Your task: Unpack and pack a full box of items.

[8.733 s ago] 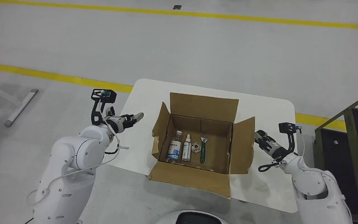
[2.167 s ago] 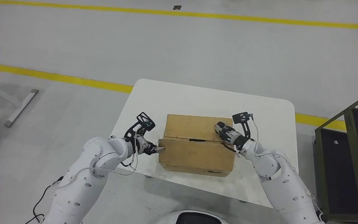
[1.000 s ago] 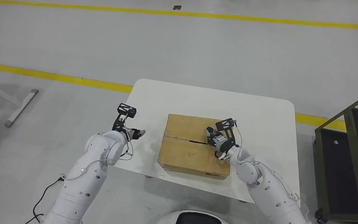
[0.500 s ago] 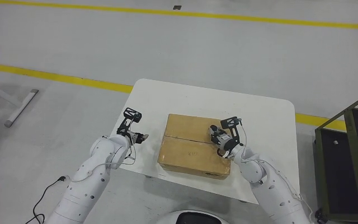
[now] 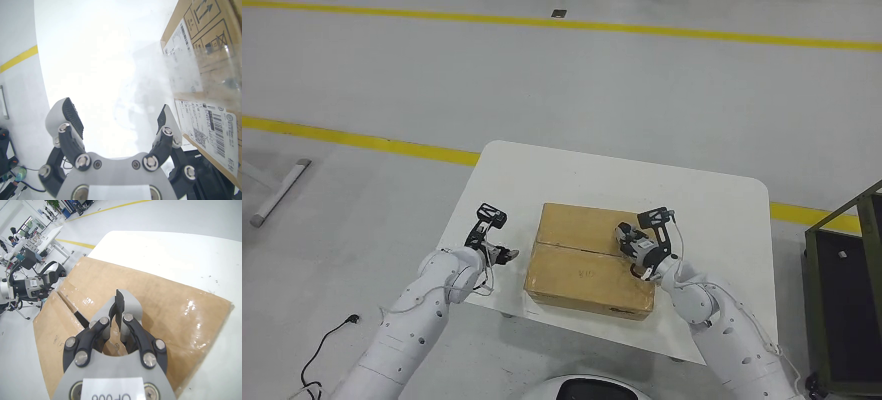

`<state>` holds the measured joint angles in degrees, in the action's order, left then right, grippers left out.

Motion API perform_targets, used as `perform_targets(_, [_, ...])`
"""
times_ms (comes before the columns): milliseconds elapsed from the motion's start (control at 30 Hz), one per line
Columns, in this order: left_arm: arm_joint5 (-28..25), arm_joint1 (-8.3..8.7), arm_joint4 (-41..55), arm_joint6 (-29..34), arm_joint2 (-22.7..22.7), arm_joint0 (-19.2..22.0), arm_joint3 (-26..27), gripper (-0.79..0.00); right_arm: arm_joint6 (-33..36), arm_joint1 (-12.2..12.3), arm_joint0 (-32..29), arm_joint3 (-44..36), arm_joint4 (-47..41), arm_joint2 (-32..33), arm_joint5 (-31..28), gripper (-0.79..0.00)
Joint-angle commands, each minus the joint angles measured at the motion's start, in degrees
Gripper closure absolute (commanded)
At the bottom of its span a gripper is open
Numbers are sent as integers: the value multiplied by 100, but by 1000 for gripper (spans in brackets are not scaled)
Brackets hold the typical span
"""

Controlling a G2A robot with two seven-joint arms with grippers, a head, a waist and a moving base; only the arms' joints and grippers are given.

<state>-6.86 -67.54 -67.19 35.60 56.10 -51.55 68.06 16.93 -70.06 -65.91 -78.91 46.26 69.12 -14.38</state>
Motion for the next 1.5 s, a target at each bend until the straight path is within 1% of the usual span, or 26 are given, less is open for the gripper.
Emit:
perform_targets(0, [5,-63,36,19,-133,118,-240,-785,12,0,7,0,-3,8,-3,0])
perform_targets(67, [-90,-126,313,30,-184,220,-414,-785,19,-1,11,2,-5,11,-6,0])
perform_targets(133, [-75,-175,301,-62,-268,309,-574,-785,32,-3,20,3,2,10,3,0])
perform_targets(233, [-32,-252,356,-397,-354,395,-777,-785,25,-9,38,9,2,3,4,0])
perform_targets(367, [125,-339,529,-910,-355,480,-954,-785,35,-14,66,16,11,-2,-2,0])
perform_targets(533, [185,-369,678,-1376,-200,527,-1033,-785,36,-18,75,23,9,3,7,0])
perform_targets(700, [143,-336,696,-1638,3,425,-880,-785,36,-25,88,43,-3,3,16,0])
perform_targets(900, [10,-289,792,-1689,239,240,-589,-785,50,-39,136,75,-4,-34,14,0])
perform_targets(1033, [-165,-262,999,-1629,425,161,-305,-785,48,-44,145,80,18,-41,24,0])
perform_targets(1267, [-467,-230,1514,-1170,689,80,84,-785,54,-46,130,60,42,-33,35,0])
perform_targets(1467, [-662,-258,2084,-785,745,135,205,-785,68,-59,135,74,47,-70,41,0])
